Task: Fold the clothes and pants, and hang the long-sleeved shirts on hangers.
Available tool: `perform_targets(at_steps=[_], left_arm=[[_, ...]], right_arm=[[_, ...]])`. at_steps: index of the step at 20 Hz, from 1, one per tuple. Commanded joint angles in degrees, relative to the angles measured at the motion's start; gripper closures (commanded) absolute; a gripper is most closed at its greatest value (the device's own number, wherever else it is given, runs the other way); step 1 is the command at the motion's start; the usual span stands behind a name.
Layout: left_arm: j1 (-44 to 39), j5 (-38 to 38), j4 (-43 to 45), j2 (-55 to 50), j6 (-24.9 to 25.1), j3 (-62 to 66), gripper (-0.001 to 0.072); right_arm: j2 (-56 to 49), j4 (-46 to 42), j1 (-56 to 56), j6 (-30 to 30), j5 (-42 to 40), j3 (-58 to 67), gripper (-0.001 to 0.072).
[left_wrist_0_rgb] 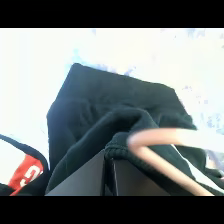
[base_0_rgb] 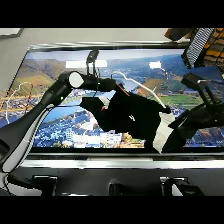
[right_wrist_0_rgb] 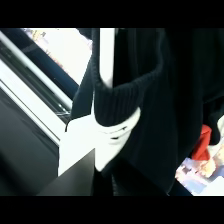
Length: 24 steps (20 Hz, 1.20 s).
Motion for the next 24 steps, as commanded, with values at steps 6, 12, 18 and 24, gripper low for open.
perform_targets(at_steps=[6, 12, 18, 24], left_arm=[[3.72, 3.28, -5.25, -0.07, -0.92, 0.46, 0.0673], [5.35, 5.51, -5.22, -0.07, -0.90, 4.83, 0.0673], [5.97, 12.63, -5.27, -0.04, -0.98, 5.44, 0.0673], [5.92, 19.02, -5.38, -0.11, -0.94, 5.42, 0.0673]], right_arm=[[1.64, -2.69, 0.04, 2.19, 4.74, 0.04, 0.0665], [1.64, -3.15, 0.04, 2.38, 4.74, 0.04, 0.0665], [1.64, -3.10, 0.04, 2.16, 4.76, 0.04, 0.0665], [1.64, -3.06, 0.04, 1.86, 4.76, 0.04, 0.0665]])
